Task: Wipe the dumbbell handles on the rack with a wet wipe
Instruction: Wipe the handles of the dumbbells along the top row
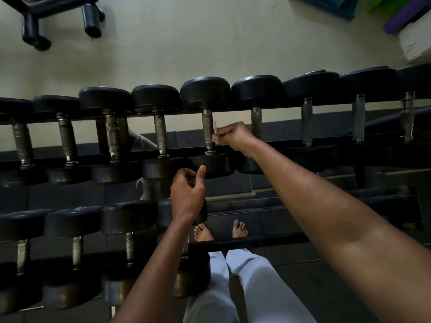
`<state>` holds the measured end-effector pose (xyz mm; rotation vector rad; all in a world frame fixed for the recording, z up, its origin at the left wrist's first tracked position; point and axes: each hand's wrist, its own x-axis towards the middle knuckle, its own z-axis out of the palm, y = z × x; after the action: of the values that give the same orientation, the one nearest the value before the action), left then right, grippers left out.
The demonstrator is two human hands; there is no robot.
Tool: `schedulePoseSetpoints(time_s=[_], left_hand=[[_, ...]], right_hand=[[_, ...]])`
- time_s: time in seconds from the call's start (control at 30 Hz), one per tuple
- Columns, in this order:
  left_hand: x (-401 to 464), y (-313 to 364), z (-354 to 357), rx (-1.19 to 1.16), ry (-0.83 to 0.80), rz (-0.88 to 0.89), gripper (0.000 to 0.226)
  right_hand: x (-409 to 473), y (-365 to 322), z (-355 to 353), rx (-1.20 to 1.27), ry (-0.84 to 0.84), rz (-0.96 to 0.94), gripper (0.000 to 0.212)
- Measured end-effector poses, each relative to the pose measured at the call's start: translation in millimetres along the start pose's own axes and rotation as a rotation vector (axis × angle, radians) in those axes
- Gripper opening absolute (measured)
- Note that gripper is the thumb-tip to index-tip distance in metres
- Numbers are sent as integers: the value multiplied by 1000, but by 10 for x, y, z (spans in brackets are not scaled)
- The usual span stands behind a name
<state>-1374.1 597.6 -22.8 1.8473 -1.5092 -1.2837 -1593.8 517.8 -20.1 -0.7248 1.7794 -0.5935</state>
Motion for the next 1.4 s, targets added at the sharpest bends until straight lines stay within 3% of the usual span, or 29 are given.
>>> schedulePoseSetpoints(time_s=[0.2, 0.3, 0.43, 0.53, 0.63, 0.7, 0.83, 0.97, 1.27, 1.4], left_hand=[[-96, 80, 13, 81, 89, 57, 44], [-133, 144, 1, 82, 100, 118, 49], [-145, 170, -5, 56, 93, 113, 57], [-149, 156, 0, 51, 70, 115, 74], [-114, 162, -8, 45, 56, 110, 80], [-90, 163, -17, 17, 47, 99, 81], [-59, 122, -50, 7, 39, 94, 82], [-32, 108, -70, 11, 37, 90, 84], [-53, 159, -87, 21, 27, 95, 80], [-170, 171, 15, 2, 89, 57, 71]], right_hand=[[-116, -42, -65, -412, -131, -57, 20], [-173, -111, -136, -485, -50, -149, 14], [-182, -438, -140, -616, 192, -508, 17], [-139, -706, -7, -918, 174, -786, 16], [-78, -868, 76, -1325, 152, -868, 28], [-39, -891, 107, -1443, 166, -873, 28], [29, -871, 223, -1443, 135, -740, 27], [51, -994, 265, -1350, -15, -579, 22], [-77, -810, 353, -1343, -289, -504, 11], [-159, -654, 284, -1144, -325, -463, 11]])
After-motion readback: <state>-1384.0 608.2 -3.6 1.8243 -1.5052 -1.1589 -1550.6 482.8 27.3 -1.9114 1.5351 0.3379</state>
